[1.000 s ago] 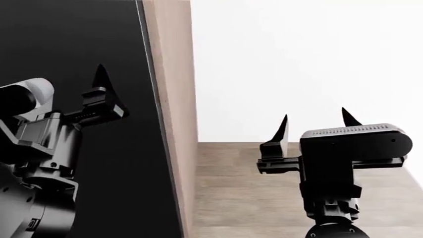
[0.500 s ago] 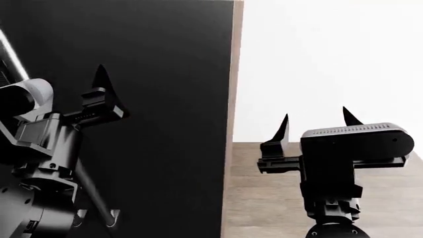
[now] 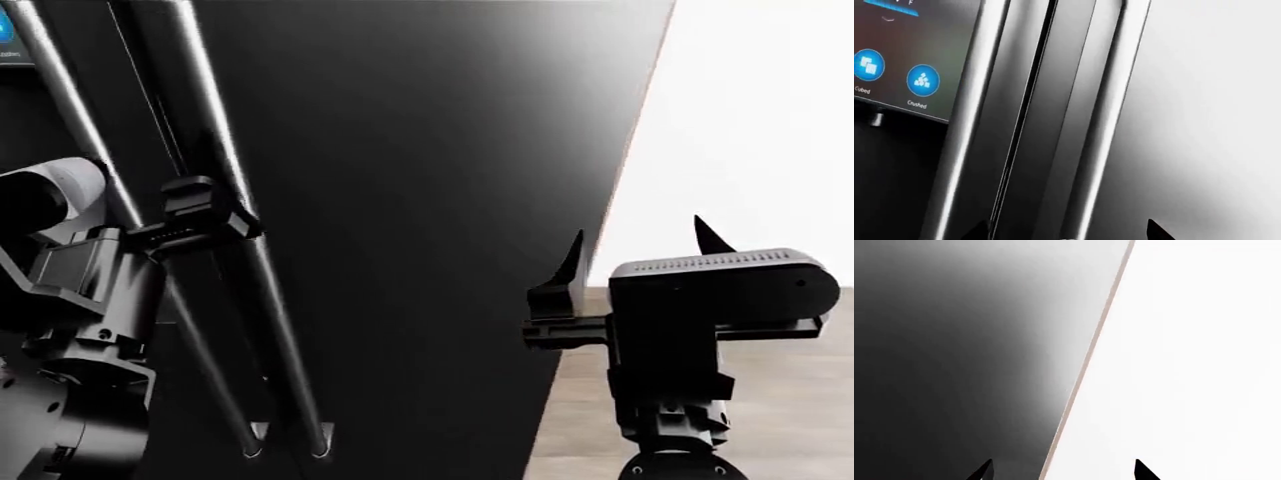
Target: Open the fridge door
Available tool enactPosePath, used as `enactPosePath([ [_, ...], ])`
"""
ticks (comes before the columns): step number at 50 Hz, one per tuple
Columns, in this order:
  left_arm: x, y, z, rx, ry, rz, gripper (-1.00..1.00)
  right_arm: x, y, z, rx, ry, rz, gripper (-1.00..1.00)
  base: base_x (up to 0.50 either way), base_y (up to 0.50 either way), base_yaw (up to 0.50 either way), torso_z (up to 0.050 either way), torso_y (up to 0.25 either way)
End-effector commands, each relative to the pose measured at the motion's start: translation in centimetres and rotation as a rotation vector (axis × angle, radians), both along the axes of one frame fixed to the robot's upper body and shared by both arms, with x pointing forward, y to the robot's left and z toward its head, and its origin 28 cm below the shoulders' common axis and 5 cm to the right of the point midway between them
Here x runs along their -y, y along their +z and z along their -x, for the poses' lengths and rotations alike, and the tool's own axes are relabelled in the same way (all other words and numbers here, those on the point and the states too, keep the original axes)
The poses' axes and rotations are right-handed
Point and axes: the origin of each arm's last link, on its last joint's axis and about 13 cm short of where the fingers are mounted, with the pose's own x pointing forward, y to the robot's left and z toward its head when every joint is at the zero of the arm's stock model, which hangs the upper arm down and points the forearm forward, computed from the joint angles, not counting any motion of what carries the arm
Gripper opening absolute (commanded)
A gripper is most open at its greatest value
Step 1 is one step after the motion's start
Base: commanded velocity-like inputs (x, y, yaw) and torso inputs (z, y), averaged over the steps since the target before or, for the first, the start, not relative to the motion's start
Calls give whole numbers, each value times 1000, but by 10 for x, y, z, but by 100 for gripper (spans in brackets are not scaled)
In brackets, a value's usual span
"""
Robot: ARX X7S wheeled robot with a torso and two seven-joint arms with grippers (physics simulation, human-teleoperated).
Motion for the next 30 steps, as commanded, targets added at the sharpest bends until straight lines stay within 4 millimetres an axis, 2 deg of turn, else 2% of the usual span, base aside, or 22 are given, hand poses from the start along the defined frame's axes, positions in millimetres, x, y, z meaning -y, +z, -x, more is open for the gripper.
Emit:
enactPosePath([
  [1, -4, -1, -3, 13, 7, 38, 100, 1, 1, 0, 7, -6, -22, 100, 0, 500, 0, 0, 0],
  [27, -3, -3, -4, 8, 8, 34, 100, 2, 4, 0, 20, -6, -23, 100, 0, 500, 0, 0, 0],
  [30, -3, -4, -4, 7, 6, 31, 100, 3, 4, 1, 37, 8, -46, 100, 0, 64, 0, 0, 0],
])
